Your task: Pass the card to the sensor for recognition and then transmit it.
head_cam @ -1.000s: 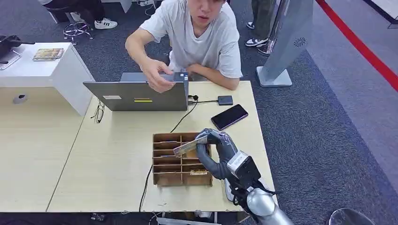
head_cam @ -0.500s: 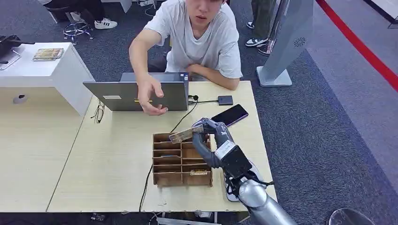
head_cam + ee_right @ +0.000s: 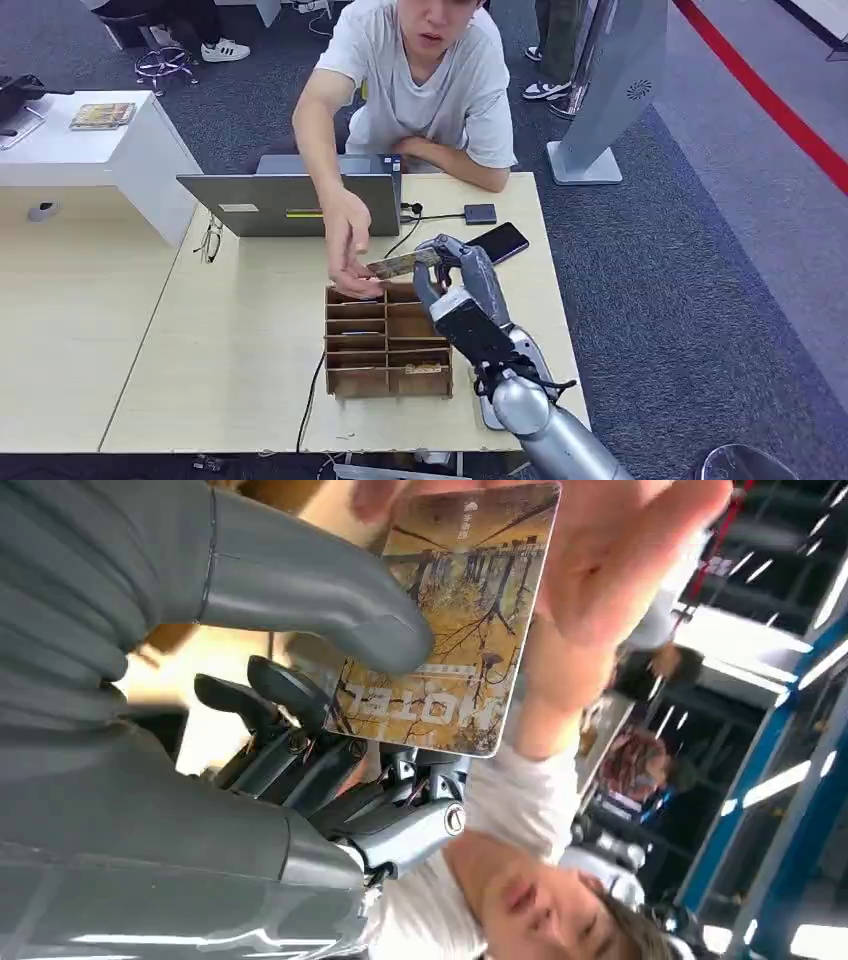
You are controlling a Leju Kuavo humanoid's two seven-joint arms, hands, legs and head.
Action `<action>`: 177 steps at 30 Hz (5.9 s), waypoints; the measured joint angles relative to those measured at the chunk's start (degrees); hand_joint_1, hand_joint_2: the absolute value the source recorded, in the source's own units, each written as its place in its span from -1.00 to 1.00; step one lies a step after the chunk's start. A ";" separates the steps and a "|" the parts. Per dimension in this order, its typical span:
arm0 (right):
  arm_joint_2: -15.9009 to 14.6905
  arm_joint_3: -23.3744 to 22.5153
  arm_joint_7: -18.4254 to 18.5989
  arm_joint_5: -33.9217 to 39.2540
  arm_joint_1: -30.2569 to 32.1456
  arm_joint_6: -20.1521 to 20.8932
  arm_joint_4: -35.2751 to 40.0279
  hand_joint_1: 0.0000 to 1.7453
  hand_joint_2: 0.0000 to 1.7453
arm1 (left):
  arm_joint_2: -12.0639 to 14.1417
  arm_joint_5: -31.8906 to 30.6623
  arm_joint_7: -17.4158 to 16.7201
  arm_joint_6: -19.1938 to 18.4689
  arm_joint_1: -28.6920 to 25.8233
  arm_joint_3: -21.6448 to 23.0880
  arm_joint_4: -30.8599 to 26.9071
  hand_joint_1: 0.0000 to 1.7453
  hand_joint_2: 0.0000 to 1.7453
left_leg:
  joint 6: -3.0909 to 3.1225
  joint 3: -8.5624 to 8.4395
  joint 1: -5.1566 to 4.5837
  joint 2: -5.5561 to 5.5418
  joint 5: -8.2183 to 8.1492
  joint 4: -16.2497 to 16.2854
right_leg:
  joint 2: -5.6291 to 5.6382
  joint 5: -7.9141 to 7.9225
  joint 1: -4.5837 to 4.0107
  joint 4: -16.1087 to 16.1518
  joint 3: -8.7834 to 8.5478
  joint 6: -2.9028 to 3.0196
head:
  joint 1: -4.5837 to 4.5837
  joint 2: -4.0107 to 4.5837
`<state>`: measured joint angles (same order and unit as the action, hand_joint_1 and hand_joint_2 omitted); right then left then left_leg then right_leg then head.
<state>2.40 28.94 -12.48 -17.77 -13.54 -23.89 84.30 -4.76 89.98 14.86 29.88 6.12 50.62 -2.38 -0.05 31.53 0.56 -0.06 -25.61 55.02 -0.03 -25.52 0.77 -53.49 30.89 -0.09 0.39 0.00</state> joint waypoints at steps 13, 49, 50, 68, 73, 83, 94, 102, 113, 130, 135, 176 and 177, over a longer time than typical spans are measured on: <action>1.07 0.66 2.29 -5.07 -0.88 -2.12 -1.59 1.00 1.00 | 0.07 0.00 -0.57 -0.07 0.05 1.18 -0.11 -1.00 -1.00 | 0.00 0.00 0.00 0.00 0.00 0.00 | 0.00 0.00 0.00 0.00 0.01 0.00 | 0.00 0.00; 1.09 1.95 3.52 -8.06 -1.05 -0.26 -1.62 -1.00 -1.00 | 0.09 0.00 -0.68 -0.42 0.05 1.77 -0.13 -1.00 -1.00 | 0.00 0.00 0.00 0.00 0.00 0.00 | 0.00 0.00 0.00 0.00 0.01 0.00 | 0.00 0.00; 1.09 1.97 3.52 -8.15 -1.05 -0.26 -1.62 -1.00 -1.00 | 0.09 0.00 -0.72 -0.44 0.05 1.77 -0.13 -1.00 -1.00 | 0.00 0.00 0.00 0.00 0.00 0.00 | 0.00 0.00 0.00 0.00 0.01 0.00 | 0.00 0.00; 1.09 2.30 3.52 -8.41 -1.01 -0.35 -1.55 -1.00 -1.00 | 0.09 0.00 -0.92 -0.68 0.05 1.81 -0.11 -1.00 -1.00 | 0.00 -0.01 0.00 0.01 0.00 0.00 | 0.00 0.00 0.00 0.00 0.01 0.00 | 0.00 0.00; 1.09 2.40 3.49 -9.00 -0.99 -0.39 -1.53 -1.00 -1.00 | 0.09 0.00 -0.98 -0.68 0.05 1.81 -0.11 -1.00 -1.00 | 0.00 -0.01 0.00 0.01 0.00 0.00 | 0.00 0.00 0.00 0.00 0.01 0.00 | 0.00 0.00; 1.09 2.45 3.15 -9.26 -0.64 -0.57 -0.92 -1.00 -1.00 | 0.07 0.00 -0.98 -0.79 0.04 1.81 -0.11 -1.00 -1.00 | 0.00 -0.01 0.00 0.01 0.00 0.00 | 0.00 0.00 0.00 0.00 0.01 0.00 | 0.00 0.00; 1.09 2.51 2.75 -9.26 -0.09 -0.78 -0.11 -1.00 -1.00 | 0.07 0.00 -0.98 -0.98 0.04 1.81 -0.11 -1.00 -1.00 | 0.00 -0.01 0.00 0.01 0.00 0.00 | 0.01 0.00 0.00 0.00 0.01 0.00 | 0.00 0.00; 1.07 2.58 0.59 -7.33 0.43 -0.33 1.15 -1.00 -1.00 | 0.07 0.00 -0.96 -1.16 0.03 1.81 -0.11 -1.00 -1.00 | 0.00 -0.01 0.00 0.01 0.00 0.00 | 0.01 0.00 0.00 0.00 0.01 0.00 | 0.00 0.00; -0.26 4.31 -6.71 6.17 3.40 9.97 6.80 -1.00 -1.00 | 0.07 0.00 -0.04 -2.30 -0.05 1.81 -0.04 -1.00 -1.00 | 0.00 0.00 0.00 0.00 0.00 0.00 | 0.00 0.00 0.00 0.00 0.02 0.00 | 0.00 0.00; -2.41 5.73 -12.15 9.32 9.30 16.53 8.55 -1.00 -1.00 | -0.22 0.00 0.63 -3.26 -0.60 1.79 0.98 -1.00 -1.00 | 0.00 -0.01 0.00 0.00 -0.01 0.00 | 0.00 -0.01 0.00 0.01 0.02 0.00 | 0.00 0.00; -2.93 5.73 -12.94 7.83 11.31 16.53 8.44 -1.00 -1.00 | -0.24 0.00 0.68 -3.26 -0.77 1.77 1.01 -1.00 -1.00 | 0.00 -0.01 0.00 0.00 0.00 0.00 | 0.00 -0.01 0.00 0.01 0.01 0.00 | 0.00 0.00; -4.74 4.35 -9.60 -7.26 17.62 7.00 5.86 -1.00 1.00 | -3.96 0.00 3.32 3.02 -0.52 -4.68 1.01 -1.00 -1.00 | 0.00 -0.02 0.01 0.01 -0.01 0.00 | 0.01 -0.01 0.00 0.02 0.02 0.00 | 0.00 0.00; -4.74 4.35 -9.38 -7.87 17.62 6.58 5.81 -1.00 1.00 | -3.98 0.00 3.32 3.04 -0.51 -4.70 1.01 -1.00 -1.00 | 0.00 -0.02 0.01 0.01 -0.01 0.00 | 0.01 -0.01 0.00 0.02 0.02 0.00 | -0.02 0.00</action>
<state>-2.34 33.29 -21.86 -25.64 4.08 -17.31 90.12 -8.74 89.99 18.18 32.92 5.61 45.92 -1.38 -0.05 31.51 0.57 -0.05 -25.62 55.02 -0.03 -25.53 0.77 -53.47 30.91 -0.10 0.37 0.00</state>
